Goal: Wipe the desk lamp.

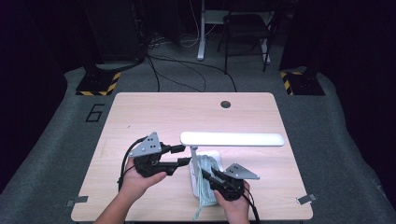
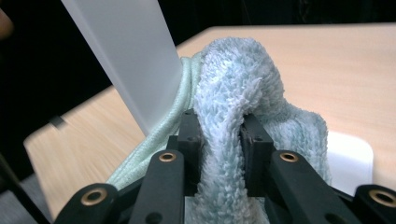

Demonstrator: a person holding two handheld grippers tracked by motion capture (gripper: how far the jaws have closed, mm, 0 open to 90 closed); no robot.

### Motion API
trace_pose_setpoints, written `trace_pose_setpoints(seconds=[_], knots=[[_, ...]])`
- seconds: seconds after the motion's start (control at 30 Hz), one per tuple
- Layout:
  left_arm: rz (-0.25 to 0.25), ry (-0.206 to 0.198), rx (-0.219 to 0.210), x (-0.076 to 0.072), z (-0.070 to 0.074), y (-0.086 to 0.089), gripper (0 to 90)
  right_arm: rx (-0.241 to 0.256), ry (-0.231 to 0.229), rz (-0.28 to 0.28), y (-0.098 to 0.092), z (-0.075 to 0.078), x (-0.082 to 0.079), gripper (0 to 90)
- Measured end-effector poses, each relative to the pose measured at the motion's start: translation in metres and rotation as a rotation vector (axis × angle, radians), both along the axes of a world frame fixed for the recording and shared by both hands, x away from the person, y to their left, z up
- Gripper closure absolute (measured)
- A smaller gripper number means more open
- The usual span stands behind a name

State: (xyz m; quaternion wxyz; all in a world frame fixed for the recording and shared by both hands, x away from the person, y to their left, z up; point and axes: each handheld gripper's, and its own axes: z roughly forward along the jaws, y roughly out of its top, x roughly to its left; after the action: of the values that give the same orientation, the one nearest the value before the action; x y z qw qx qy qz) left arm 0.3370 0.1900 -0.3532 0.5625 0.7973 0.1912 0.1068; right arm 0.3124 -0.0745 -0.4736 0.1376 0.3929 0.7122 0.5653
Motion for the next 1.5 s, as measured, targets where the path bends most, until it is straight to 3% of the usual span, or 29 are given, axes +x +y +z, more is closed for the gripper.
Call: trace_pose_setpoints(seconds=[0.13,0.2,0.4,0.73,1.03,1.13,1.5], knots=[[0.002,0.006,-0.005,0.0,0.0,0.0,52.7,-0.06,0.046,0.003,0.0,-0.021,0.003,74.0],[0.002,0.006,-0.005,0.0,0.0,-0.001,52.7,-0.064,0.057,-0.001,0.0,-0.026,0.003,74.0],[0.002,0.004,-0.003,0.0,0.0,-0.001,52.7,-0.056,0.074,0.005,-0.001,-0.025,0.003,74.1],[0.002,0.006,-0.001,-0.001,0.0,-0.001,52.7,0.046,0.015,0.027,-0.003,0.024,0.001,74.1],[-0.003,0.002,0.0,0.0,0.0,0.0,52.7,0.093,-0.039,0.033,-0.001,0.066,-0.001,74.0],[-0.007,0.004,0.002,0.0,0.0,0.001,52.7,0.104,-0.071,0.038,-0.001,0.075,0.0,73.9],[-0.003,0.007,0.002,-0.001,0.0,-0.001,52.7,0.155,-0.093,0.024,0.0,0.095,-0.007,73.5]])
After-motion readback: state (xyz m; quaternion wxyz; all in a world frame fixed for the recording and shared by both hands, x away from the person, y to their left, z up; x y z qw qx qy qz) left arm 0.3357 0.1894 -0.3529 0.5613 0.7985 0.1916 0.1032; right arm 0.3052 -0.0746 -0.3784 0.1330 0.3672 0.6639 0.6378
